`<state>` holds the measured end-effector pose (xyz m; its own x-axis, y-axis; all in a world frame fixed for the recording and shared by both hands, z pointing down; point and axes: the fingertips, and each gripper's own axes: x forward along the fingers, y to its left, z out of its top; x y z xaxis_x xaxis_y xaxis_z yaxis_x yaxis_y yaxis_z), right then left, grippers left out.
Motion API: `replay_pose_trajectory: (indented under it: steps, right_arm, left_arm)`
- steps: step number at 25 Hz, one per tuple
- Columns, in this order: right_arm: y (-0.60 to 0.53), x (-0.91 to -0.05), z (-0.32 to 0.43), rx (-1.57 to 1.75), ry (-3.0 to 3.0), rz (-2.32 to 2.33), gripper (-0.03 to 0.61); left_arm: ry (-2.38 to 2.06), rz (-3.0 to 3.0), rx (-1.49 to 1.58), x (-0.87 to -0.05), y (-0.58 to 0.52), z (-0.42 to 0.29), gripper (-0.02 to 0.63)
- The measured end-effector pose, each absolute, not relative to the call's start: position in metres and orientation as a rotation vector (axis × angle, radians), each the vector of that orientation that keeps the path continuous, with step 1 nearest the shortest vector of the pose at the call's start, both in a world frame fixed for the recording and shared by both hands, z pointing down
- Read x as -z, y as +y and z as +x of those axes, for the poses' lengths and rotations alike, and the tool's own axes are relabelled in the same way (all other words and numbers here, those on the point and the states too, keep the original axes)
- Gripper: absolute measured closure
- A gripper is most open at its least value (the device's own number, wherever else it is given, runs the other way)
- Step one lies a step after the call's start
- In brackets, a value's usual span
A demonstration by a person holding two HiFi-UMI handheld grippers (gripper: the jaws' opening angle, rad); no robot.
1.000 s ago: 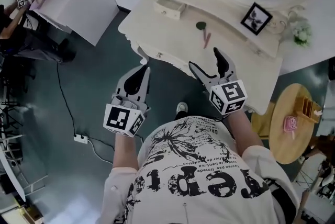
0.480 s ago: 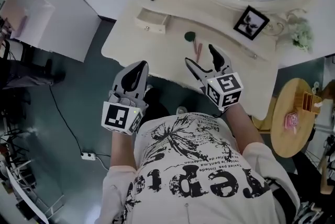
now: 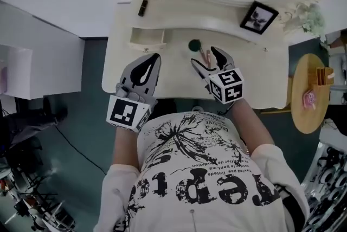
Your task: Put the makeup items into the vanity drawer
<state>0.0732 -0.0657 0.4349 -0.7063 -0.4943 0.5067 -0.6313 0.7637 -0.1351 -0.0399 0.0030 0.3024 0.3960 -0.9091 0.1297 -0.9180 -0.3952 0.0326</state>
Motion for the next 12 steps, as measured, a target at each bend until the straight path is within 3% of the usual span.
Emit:
replay_pose_trajectory:
  steps: [12]
  right_arm:
    - [-0.128, -0.536, 0.06, -0.656, -2.153, 1.02, 0.274]
  left_arm:
    - [-1.249, 2.713, -0.154, -0.364, -0.072, -0.053, 0.6]
